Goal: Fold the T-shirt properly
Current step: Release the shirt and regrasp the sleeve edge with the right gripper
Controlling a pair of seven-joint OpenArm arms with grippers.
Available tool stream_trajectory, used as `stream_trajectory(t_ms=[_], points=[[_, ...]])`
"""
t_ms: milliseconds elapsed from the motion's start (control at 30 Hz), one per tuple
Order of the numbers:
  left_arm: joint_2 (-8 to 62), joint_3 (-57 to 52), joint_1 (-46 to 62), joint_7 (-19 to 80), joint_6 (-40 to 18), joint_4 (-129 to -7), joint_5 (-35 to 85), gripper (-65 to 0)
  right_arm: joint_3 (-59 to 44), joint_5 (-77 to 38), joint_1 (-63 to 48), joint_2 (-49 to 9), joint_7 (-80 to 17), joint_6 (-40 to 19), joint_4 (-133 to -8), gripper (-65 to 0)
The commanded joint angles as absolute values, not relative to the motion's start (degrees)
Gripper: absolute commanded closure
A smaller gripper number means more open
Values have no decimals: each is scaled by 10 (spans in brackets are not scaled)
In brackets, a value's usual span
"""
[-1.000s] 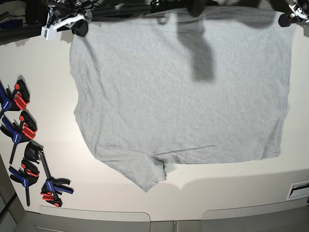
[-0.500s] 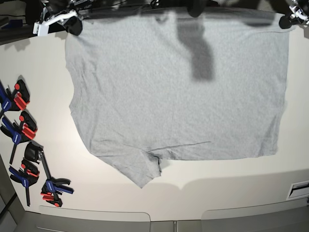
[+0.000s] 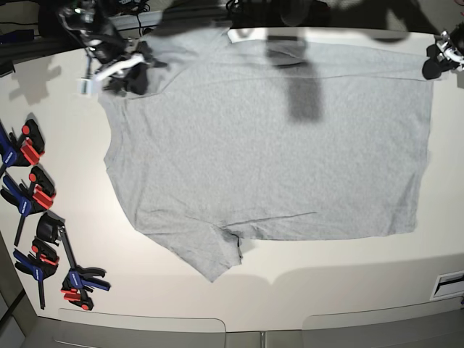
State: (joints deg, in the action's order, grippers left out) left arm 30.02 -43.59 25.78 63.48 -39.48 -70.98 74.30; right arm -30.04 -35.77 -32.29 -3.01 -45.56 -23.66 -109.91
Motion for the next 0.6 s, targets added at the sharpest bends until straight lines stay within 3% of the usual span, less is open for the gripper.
stream_trajectory(t_ms=[0,167,567], points=[[313,-442,253,628,-399,-718,745,0,-289,-345,-317,-35,-433,-235,-1098,0],[313,-442,246,587,-399,-718,703,0,-244,-269,-271,-35,-408,-200,-1059,0],[313,-442,233,548,-390,-718,699,0,-244,-237,-205,-37,-390,-179,-1041,0]])
